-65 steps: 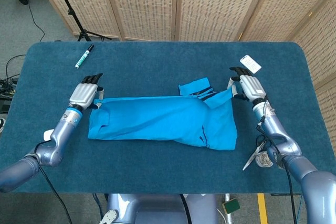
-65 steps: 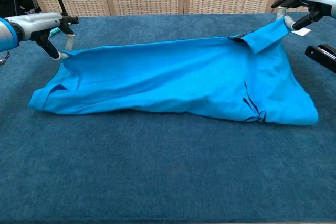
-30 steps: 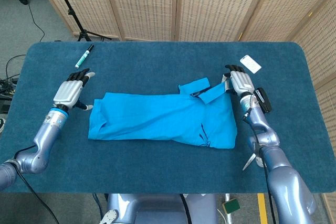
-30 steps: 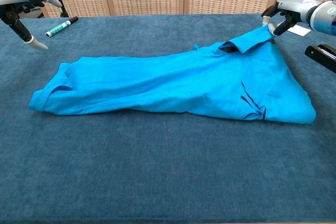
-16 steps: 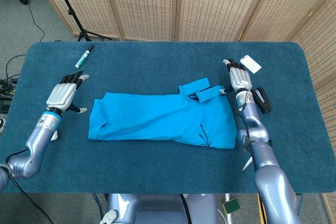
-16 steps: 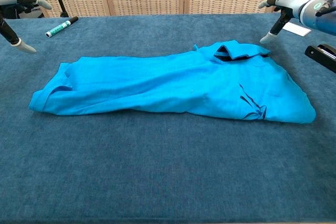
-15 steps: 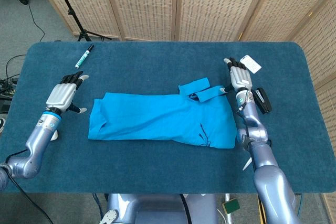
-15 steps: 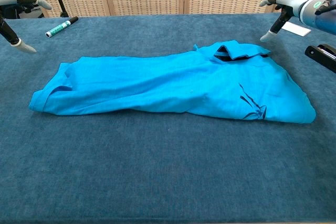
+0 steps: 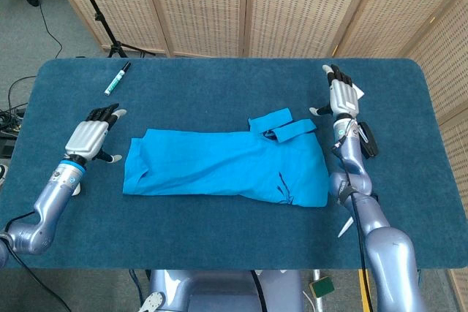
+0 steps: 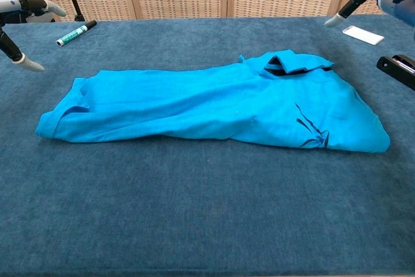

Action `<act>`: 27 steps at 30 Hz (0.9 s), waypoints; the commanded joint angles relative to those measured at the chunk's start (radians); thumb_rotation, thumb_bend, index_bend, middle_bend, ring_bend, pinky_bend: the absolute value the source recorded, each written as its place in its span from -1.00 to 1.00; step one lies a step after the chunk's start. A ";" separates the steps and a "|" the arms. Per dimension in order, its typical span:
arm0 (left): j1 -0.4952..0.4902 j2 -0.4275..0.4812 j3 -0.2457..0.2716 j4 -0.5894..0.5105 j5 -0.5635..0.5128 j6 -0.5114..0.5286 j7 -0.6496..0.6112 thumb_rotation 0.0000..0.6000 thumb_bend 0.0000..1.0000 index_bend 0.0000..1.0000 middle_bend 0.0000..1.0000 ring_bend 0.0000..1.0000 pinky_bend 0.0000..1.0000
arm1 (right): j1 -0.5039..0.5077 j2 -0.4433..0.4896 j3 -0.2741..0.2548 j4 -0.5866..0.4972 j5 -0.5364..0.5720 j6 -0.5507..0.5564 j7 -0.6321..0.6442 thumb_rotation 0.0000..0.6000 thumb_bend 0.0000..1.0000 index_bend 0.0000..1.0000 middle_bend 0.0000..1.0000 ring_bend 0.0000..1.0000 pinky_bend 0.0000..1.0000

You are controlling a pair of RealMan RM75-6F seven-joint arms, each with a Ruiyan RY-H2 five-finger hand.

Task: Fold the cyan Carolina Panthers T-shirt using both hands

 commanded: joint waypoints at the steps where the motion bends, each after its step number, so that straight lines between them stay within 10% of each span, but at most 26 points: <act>1: 0.025 0.018 0.032 -0.009 0.076 0.026 -0.062 1.00 -0.73 -1.00 -1.00 -1.00 -1.00 | -0.102 0.109 -0.063 -0.189 -0.075 0.099 0.042 1.00 -1.00 -1.00 -1.00 -1.00 -1.00; 11: 0.085 0.079 0.123 -0.010 0.251 0.081 -0.220 1.00 -0.67 -1.00 -1.00 -1.00 -1.00 | -0.415 0.556 -0.204 -0.974 -0.115 0.296 -0.143 1.00 -1.00 -1.00 -1.00 -1.00 -1.00; 27: 0.052 0.064 0.173 -0.040 0.309 0.012 -0.240 1.00 -0.48 -0.98 -1.00 -1.00 -1.00 | -0.672 0.802 -0.338 -1.321 -0.189 0.533 -0.173 1.00 -1.00 -1.00 -1.00 -1.00 -1.00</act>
